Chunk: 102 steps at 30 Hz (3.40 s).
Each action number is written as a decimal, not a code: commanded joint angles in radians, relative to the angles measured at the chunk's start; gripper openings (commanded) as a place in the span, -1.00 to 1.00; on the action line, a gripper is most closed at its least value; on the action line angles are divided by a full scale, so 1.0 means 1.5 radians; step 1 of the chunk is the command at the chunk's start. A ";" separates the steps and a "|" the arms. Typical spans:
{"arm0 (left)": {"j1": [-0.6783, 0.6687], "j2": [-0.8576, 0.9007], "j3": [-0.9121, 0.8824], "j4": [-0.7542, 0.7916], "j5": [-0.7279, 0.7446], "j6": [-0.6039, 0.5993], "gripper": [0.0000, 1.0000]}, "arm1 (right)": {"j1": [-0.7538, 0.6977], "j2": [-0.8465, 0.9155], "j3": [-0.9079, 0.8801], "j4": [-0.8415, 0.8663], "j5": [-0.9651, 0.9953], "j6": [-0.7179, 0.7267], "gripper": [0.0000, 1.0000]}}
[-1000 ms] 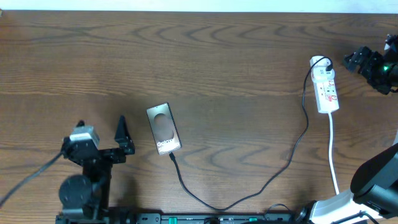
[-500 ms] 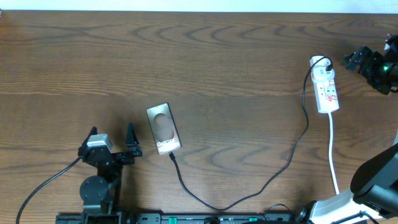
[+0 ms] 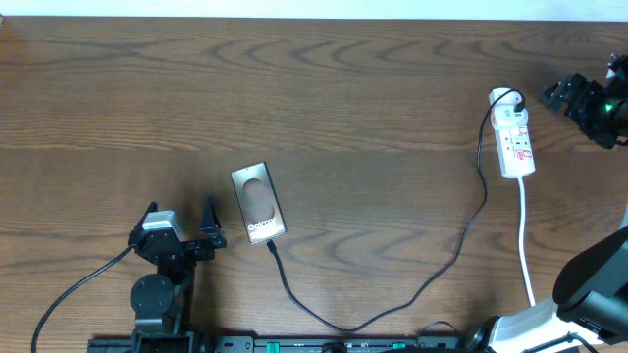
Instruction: Plug charger to phone and switch on socket
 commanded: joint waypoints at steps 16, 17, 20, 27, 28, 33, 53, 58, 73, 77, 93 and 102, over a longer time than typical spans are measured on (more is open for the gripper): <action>0.002 -0.004 -0.017 -0.018 -0.008 0.011 0.96 | 0.001 0.000 0.005 -0.001 -0.006 0.005 0.99; 0.002 -0.004 -0.017 -0.018 -0.008 0.011 0.96 | 0.001 0.000 0.005 -0.001 -0.006 0.005 0.99; 0.002 -0.004 -0.017 -0.018 -0.008 0.011 0.96 | 0.001 0.000 0.005 -0.001 -0.006 0.005 0.98; 0.002 -0.004 -0.017 -0.018 -0.008 0.011 0.96 | 0.001 0.000 0.005 -0.001 -0.006 0.005 0.98; 0.002 -0.004 -0.017 -0.018 -0.008 0.011 0.96 | 0.001 0.000 0.005 -0.001 -0.006 0.005 0.98; 0.002 -0.004 -0.017 -0.018 -0.008 0.011 0.96 | 0.001 0.000 0.005 -0.001 -0.006 0.005 0.99; 0.002 -0.004 -0.017 -0.018 -0.008 0.011 0.96 | 0.029 -0.057 -0.012 0.029 0.091 0.003 0.99; 0.002 -0.004 -0.017 -0.018 -0.008 0.011 0.96 | 0.088 -0.202 -0.159 0.199 0.140 -0.003 0.99; 0.002 -0.004 -0.017 -0.018 -0.008 0.011 0.96 | 0.247 -0.715 -0.839 0.755 0.209 -0.117 0.99; 0.002 -0.004 -0.017 -0.018 -0.008 0.011 0.96 | 0.249 -0.848 -0.976 0.778 0.208 -0.113 0.98; 0.002 -0.004 -0.017 -0.018 -0.008 0.011 0.96 | 0.249 -1.176 -1.068 0.539 0.225 -0.095 0.99; 0.002 -0.004 -0.017 -0.018 -0.008 0.011 0.96 | 0.261 -1.179 -1.068 0.538 0.226 -0.095 0.99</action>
